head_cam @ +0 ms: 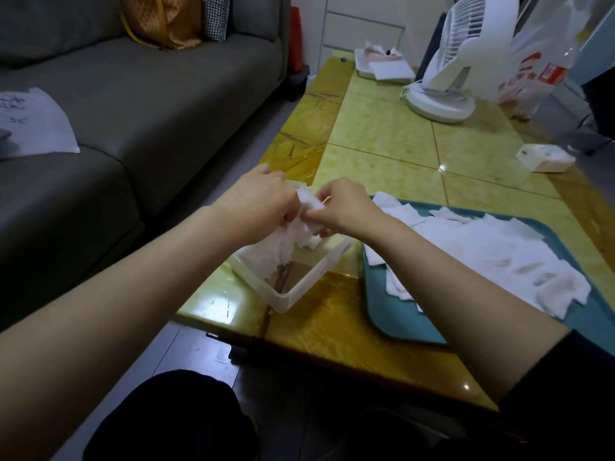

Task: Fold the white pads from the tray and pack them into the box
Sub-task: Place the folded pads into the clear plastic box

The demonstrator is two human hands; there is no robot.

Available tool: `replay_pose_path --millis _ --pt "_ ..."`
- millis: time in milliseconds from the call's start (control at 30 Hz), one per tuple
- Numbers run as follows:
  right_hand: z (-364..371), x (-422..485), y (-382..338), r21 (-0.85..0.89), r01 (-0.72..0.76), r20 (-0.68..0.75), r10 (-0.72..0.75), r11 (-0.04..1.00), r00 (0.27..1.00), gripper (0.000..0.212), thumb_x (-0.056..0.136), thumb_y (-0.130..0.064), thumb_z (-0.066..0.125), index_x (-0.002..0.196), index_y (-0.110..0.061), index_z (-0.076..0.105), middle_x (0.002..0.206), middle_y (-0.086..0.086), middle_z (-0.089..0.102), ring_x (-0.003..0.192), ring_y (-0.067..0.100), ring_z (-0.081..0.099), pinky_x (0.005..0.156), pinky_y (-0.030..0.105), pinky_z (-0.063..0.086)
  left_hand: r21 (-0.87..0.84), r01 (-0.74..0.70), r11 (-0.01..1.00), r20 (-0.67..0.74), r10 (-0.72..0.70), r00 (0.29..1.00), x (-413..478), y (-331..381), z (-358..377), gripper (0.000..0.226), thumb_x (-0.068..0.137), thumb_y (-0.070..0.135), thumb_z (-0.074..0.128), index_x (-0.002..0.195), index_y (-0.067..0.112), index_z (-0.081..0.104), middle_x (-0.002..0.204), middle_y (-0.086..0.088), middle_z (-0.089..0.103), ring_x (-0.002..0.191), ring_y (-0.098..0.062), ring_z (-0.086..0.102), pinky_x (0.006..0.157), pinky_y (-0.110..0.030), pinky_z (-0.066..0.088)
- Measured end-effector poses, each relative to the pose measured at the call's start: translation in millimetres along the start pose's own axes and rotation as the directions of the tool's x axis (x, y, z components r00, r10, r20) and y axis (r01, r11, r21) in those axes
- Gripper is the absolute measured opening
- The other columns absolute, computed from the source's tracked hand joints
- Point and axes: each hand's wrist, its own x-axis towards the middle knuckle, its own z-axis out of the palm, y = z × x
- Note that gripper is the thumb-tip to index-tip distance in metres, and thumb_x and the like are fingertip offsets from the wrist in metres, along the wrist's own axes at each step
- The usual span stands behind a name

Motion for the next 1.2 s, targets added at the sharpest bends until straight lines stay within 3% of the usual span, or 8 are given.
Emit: replay_pose_path --millis 100,300,467,633,733,867,1000,1200 --pt "7 4 1 -0.105 -0.001 0.130 0.014 0.994 0.991 0.012 0.079 -0.012 0.066 0.070 -0.006 0.061 0.065 0.012 0.067 0.044 0.011 0.062 0.048 0.020 0.051 -0.065 0.019 0.998 0.010 -0.019 1.000 -5 -4 1 0.023 0.096 0.027 0.046 0.108 0.032 0.066 0.091 0.003 0.061 0.107 -0.017 0.048 0.082 -0.027 0.024" --pt "13 14 2 -0.453 0.099 -0.026 -0.125 0.886 0.992 0.019 0.079 -0.015 0.060 0.071 -0.008 0.044 0.075 0.010 0.053 0.073 0.029 0.049 0.049 0.031 0.026 -0.099 0.054 0.994 0.045 -0.050 0.998 -12 -7 12 0.041 0.099 0.041 0.036 0.089 0.020 0.069 0.078 0.001 0.058 0.099 -0.019 0.051 0.085 -0.030 0.028" --pt "30 10 -3 -0.447 0.228 0.033 -0.239 0.865 0.971 0.020 0.084 -0.019 0.058 0.097 -0.005 0.055 0.106 0.017 0.058 0.098 0.032 0.054 0.064 0.031 0.028 -0.115 0.081 0.990 0.048 -0.076 0.996 -11 -5 12 0.045 0.100 0.042 0.033 0.091 0.019 0.070 0.076 0.001 0.054 0.097 -0.018 0.050 0.084 -0.031 0.028" --pt "28 10 -2 -0.328 0.243 0.114 -0.217 0.913 0.969 0.017 0.081 -0.015 0.062 0.070 -0.010 0.050 0.079 0.012 0.056 0.076 0.026 0.049 0.054 0.026 0.023 -0.124 0.099 0.987 -0.024 -0.103 0.994 -13 -5 13 0.027 0.095 0.037 0.043 0.097 0.019 0.063 0.098 0.003 0.061 0.103 -0.019 0.048 0.078 -0.028 0.022" --pt "24 8 -3 -0.215 0.233 0.269 -0.172 0.948 0.948 0.009 0.077 -0.004 0.063 0.077 -0.005 0.055 0.072 0.006 0.055 0.071 0.025 0.049 0.050 0.019 0.034 -0.169 0.099 0.981 -0.048 -0.108 0.993 -13 -3 9 0.025 0.092 0.030 0.050 0.114 0.021 0.047 0.115 0.002 0.050 0.111 -0.020 0.045 0.083 -0.028 0.025" --pt "2 11 5 -0.098 0.106 0.179 -0.087 0.990 0.980 0.037 0.079 0.013 0.044 0.107 0.000 0.064 0.106 0.013 0.066 0.100 0.024 0.061 0.085 0.027 0.048 -0.119 0.055 0.991 -0.014 -0.057 0.998 -12 -2 11 0.025 0.094 0.022 0.038 0.116 0.025 0.050 0.115 0.008 0.058 0.112 -0.018 0.047 0.088 -0.030 0.027" --pt "0 17 13 -0.312 0.023 0.024 -0.016 0.950 1.000 0.037 0.089 0.004 0.041 0.121 -0.003 0.058 0.124 0.013 0.059 0.116 0.027 0.054 0.095 0.030 0.041 -0.068 0.040 0.997 0.013 -0.039 0.999 -13 -2 13 0.029 0.095 0.029 0.032 0.109 0.025 0.056 0.108 0.008 0.064 0.108 -0.018 0.048 0.091 -0.031 0.030" --pt "23 19 3 -0.538 0.074 0.108 -0.018 0.840 0.994 0.003 0.091 -0.004 0.050 0.089 -0.006 0.050 0.105 0.018 0.059 0.086 0.028 0.054 0.064 0.030 0.034 -0.081 0.052 0.995 -0.001 -0.052 0.999 -14 2 10 0.031 0.097 0.029 0.030 0.104 0.023 0.059 0.100 0.004 0.065 0.102 -0.020 0.049 0.088 -0.032 0.030"
